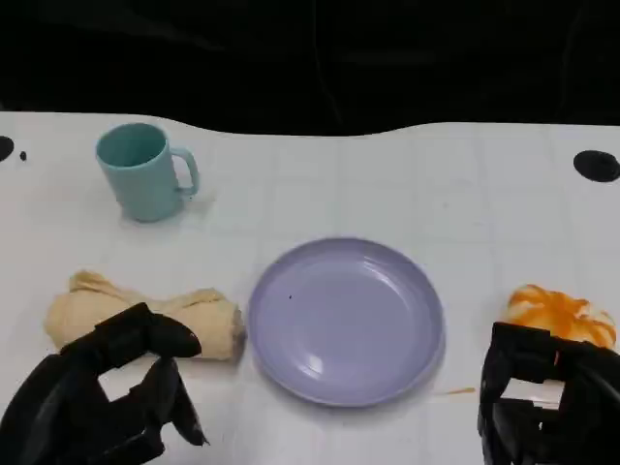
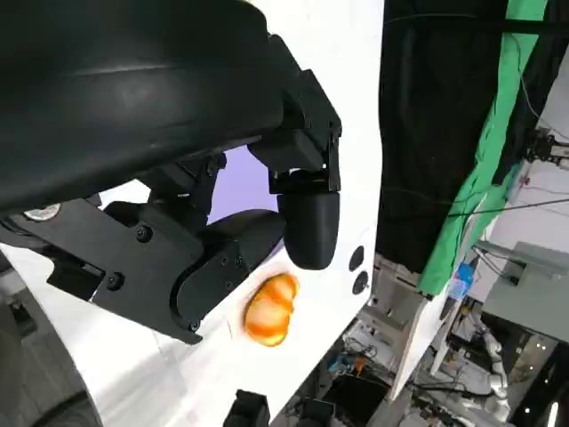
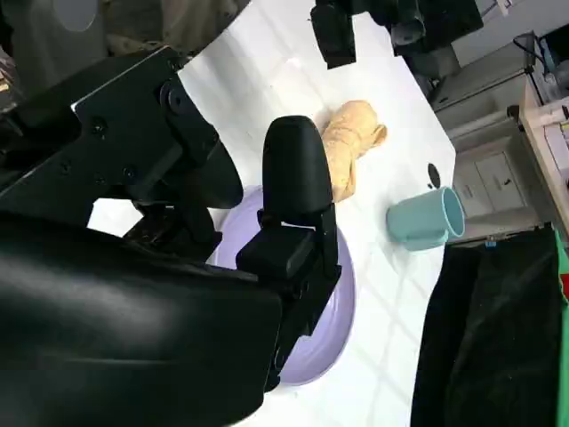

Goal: Grasp the towel on the left side of the plate with the left hand and place it into the plate.

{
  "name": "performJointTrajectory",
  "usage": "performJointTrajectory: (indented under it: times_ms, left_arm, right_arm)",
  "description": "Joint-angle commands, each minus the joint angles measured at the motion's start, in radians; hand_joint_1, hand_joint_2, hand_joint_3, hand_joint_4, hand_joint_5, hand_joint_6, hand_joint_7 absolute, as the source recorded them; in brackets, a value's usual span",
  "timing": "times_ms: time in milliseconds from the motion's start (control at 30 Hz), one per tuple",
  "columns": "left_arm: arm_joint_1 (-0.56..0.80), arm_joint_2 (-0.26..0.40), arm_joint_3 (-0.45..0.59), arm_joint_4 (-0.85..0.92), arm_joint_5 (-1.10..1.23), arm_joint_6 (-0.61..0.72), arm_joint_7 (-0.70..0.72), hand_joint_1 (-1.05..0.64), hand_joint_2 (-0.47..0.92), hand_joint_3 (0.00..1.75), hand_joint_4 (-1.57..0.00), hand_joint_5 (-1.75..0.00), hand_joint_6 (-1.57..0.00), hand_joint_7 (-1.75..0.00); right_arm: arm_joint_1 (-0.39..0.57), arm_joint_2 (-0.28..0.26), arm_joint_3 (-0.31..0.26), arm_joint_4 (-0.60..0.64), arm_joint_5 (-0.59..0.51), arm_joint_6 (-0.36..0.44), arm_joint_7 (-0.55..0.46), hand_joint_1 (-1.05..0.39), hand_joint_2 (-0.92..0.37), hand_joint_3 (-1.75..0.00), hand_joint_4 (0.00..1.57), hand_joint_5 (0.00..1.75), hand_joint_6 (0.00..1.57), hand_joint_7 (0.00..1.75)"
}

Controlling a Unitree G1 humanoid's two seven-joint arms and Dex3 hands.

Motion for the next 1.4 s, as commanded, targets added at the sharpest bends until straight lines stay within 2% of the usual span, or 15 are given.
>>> performJointTrajectory:
  times_ms: [33, 267, 333, 433, 500, 533, 600, 667, 700, 800, 967, 1067, 1133, 1400]
  left_arm:
    - [-0.005, 0.008, 0.002, 0.004, -0.004, 0.001, 0.008, -0.18, 0.59, 1.06, -0.75, -1.75, -0.74, -1.54]
    - [-0.001, 0.013, 0.01, 0.005, 0.0, 0.001, 0.007, -0.17, 0.59, 1.06, -0.75, -1.74, -0.74, -1.53]
    - [-0.003, 0.01, 0.02, 0.008, -0.005, -0.004, 0.006, -0.17, 0.59, 1.04, -0.77, -1.68, -0.76, -1.47]
    - [-0.008, 0.008, 0.032, 0.015, 0.009, -0.027, 0.009, -0.16, 0.62, 0.98, -0.77, -1.47, -0.78, -1.19]
    - [-0.009, 0.006, 0.03, 0.01, 0.04, -0.043, 0.028, -0.17, 0.58, 0.93, -0.78, -1.25, -0.86, -0.82]
    - [-0.007, 0.013, 0.025, -0.005, 0.077, -0.054, 0.045, -0.17, 0.58, 0.9, -0.78, -1.18, -0.89, -0.7]
    - [-0.003, 0.026, 0.013, -0.023, 0.137, -0.081, 0.057, -0.22, 0.69, 0.6, -0.7, -0.93, -0.86, -0.34]
    - [0.003, 0.045, -0.008, -0.03, 0.221, -0.144, 0.048, -0.25, 0.83, 0.34, -0.63, -0.78, -0.81, -0.13]
    - [0.004, 0.058, -0.023, -0.03, 0.283, -0.196, 0.045, -0.26, 0.87, 0.26, -0.61, -0.72, -0.78, -0.08]
    - [-0.001, 0.084, -0.049, -0.032, 0.402, -0.287, 0.04, -0.29, 0.92, 0.18, -0.52, -0.61, -0.67, -0.01]
    - [-0.027, 0.155, -0.076, -0.019, 0.591, -0.406, 0.035, -0.34, 0.92, 0.19, -0.47, -0.48, -0.52, 0.0]
    - [-0.063, 0.222, -0.11, -0.019, 0.78, -0.418, 0.051, -0.38, 0.92, 0.14, -0.46, -0.38, -0.46, 0.0]
    - [-0.098, 0.271, -0.137, -0.014, 0.896, -0.415, 0.039, -0.43, 0.92, 0.13, -0.4, -0.34, -0.4, 0.0]
    - [-0.254, 0.383, -0.294, 0.066, 1.317, -0.356, -0.026, -0.56, 0.92, 0.05, -0.29, -0.25, -0.31, 0.0]
  right_arm:
    - [-0.005, -0.007, -0.005, -0.001, -0.003, -0.007, 0.006, -0.01, -0.47, -1.45, 0.86, 1.75, 0.75, 1.61]
    - [0.0, -0.009, 0.008, -0.012, -0.025, -0.009, 0.005, -0.01, -0.47, -1.45, 0.86, 1.75, 0.75, 1.61]
    - [0.002, -0.006, 0.013, -0.017, -0.032, -0.012, 0.004, -0.01, -0.47, -1.45, 0.86, 1.75, 0.75, 1.61]
    - [0.004, -0.007, 0.025, -0.025, -0.046, -0.018, 0.002, -0.01, -0.47, -1.46, 0.86, 1.75, 0.74, 1.6]
    - [0.005, -0.005, 0.03, -0.03, -0.051, -0.018, 0.001, -0.01, -0.47, -1.46, 0.86, 1.75, 0.74, 1.6]
    - [0.006, -0.003, 0.029, -0.033, -0.046, -0.013, 0.001, -0.01, -0.47, -1.46, 0.86, 1.75, 0.74, 1.6]
    - [0.007, 0.001, 0.029, -0.036, -0.039, -0.006, 0.0, -0.01, -0.48, -1.46, 0.86, 1.75, 0.73, 1.6]
    - [0.008, 0.004, 0.033, -0.041, -0.038, 0.0, -0.006, -0.01, -0.48, -1.46, 0.86, 1.75, 0.73, 1.6]
    - [0.008, 0.007, 0.034, -0.044, -0.038, 0.002, -0.01, 0.0, -0.48, -1.46, 0.86, 1.75, 0.74, 1.6]
    - [0.006, 0.014, 0.035, -0.047, -0.035, 0.006, -0.017, 0.01, -0.48, -1.46, 0.87, 1.75, 0.75, 1.6]
    - [-0.002, 0.012, 0.038, -0.054, -0.039, 0.018, -0.029, 0.01, -0.49, -1.46, 0.87, 1.75, 0.75, 1.59]
    - [-0.004, 0.01, 0.031, -0.057, -0.034, 0.029, -0.031, 0.0, -0.48, -1.45, 0.87, 1.75, 0.74, 1.59]
    - [-0.003, 0.008, 0.025, -0.058, -0.03, 0.03, -0.027, 0.0, -0.48, -1.45, 0.86, 1.75, 0.74, 1.59]
    - [0.006, 0.003, 0.015, -0.059, -0.027, 0.028, -0.018, 0.01, -0.5, -1.44, 0.86, 1.75, 0.73, 1.6]
